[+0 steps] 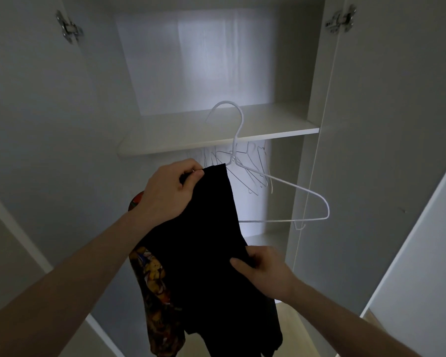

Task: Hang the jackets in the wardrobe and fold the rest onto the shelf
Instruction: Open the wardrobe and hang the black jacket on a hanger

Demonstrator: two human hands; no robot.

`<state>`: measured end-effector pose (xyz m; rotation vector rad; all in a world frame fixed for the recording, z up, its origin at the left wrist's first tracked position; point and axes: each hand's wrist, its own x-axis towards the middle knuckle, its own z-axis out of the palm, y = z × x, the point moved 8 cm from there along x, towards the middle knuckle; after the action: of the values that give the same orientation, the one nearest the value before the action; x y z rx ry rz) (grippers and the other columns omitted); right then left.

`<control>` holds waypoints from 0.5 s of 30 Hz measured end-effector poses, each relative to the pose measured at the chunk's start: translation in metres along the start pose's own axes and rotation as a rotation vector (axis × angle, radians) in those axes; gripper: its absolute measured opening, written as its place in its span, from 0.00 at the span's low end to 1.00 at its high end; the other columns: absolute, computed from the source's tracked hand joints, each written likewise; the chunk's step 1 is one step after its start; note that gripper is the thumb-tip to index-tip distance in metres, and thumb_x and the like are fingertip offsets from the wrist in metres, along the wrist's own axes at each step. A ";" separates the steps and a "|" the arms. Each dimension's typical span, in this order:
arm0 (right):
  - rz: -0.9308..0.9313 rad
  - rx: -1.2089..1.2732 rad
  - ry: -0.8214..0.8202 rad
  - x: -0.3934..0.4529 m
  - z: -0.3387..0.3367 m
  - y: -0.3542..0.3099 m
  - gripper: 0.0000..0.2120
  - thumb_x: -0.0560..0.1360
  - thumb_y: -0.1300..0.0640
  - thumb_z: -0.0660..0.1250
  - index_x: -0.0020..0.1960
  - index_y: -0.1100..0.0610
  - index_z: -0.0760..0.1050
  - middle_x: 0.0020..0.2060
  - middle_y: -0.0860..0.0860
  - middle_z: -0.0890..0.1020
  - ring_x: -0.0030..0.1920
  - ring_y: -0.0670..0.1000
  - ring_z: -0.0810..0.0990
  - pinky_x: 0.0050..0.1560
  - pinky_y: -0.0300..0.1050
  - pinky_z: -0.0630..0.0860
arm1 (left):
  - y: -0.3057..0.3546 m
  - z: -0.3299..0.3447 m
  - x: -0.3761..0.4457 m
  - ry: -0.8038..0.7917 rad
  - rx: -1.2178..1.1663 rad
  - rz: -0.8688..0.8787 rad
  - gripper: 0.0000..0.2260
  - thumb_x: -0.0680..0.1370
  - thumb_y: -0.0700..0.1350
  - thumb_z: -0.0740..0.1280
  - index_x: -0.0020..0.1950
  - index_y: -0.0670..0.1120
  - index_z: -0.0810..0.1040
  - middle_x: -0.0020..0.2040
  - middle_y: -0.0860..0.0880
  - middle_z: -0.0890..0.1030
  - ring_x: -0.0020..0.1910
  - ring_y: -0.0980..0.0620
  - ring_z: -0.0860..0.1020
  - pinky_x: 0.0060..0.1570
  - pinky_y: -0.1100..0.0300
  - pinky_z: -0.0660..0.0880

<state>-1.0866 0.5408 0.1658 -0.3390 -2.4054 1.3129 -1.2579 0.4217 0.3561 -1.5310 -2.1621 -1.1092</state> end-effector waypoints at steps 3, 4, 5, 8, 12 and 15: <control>0.010 -0.267 0.005 -0.005 -0.027 0.022 0.19 0.74 0.26 0.61 0.33 0.37 0.75 0.24 0.40 0.75 0.26 0.42 0.74 0.31 0.34 0.66 | -0.012 -0.015 -0.001 0.032 -0.017 -0.040 0.09 0.82 0.55 0.61 0.49 0.56 0.79 0.44 0.61 0.83 0.45 0.59 0.82 0.50 0.47 0.80; 0.001 -0.323 0.048 -0.008 -0.042 0.027 0.14 0.74 0.26 0.61 0.35 0.29 0.75 0.27 0.34 0.76 0.28 0.39 0.76 0.31 0.32 0.67 | -0.015 -0.018 -0.003 0.031 -0.014 -0.045 0.09 0.81 0.56 0.61 0.48 0.56 0.80 0.43 0.60 0.83 0.45 0.59 0.82 0.50 0.47 0.80; -0.004 -0.366 0.102 -0.011 -0.058 0.030 0.11 0.75 0.27 0.61 0.37 0.26 0.74 0.29 0.30 0.77 0.31 0.37 0.78 0.31 0.31 0.68 | -0.018 -0.019 -0.005 0.021 -0.002 -0.046 0.09 0.81 0.56 0.61 0.48 0.56 0.80 0.43 0.60 0.83 0.45 0.59 0.82 0.49 0.47 0.80; -0.024 -0.476 0.269 -0.017 -0.106 0.034 0.10 0.76 0.32 0.65 0.42 0.36 0.78 0.29 0.36 0.78 0.32 0.41 0.79 0.30 0.34 0.68 | -0.025 -0.015 -0.013 -0.022 0.004 -0.053 0.07 0.82 0.53 0.63 0.47 0.57 0.79 0.43 0.60 0.83 0.44 0.59 0.82 0.48 0.48 0.80; -0.119 -0.525 0.379 -0.020 -0.150 0.021 0.03 0.75 0.39 0.67 0.43 0.32 0.77 0.35 0.37 0.80 0.33 0.40 0.79 0.32 0.31 0.69 | -0.031 -0.008 -0.021 -0.062 -0.003 -0.050 0.10 0.84 0.46 0.65 0.44 0.56 0.79 0.40 0.57 0.83 0.41 0.57 0.82 0.46 0.52 0.79; -0.155 -0.513 0.430 -0.016 -0.168 0.011 0.03 0.73 0.48 0.71 0.43 0.45 0.82 0.34 0.40 0.82 0.31 0.42 0.80 0.33 0.37 0.76 | -0.029 -0.008 -0.023 -0.071 -0.026 -0.033 0.11 0.84 0.44 0.65 0.44 0.56 0.79 0.38 0.56 0.82 0.39 0.55 0.82 0.43 0.55 0.77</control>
<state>-0.9983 0.6672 0.2359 -0.5007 -2.2960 0.4754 -1.2757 0.3960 0.3351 -1.5735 -2.2354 -1.1132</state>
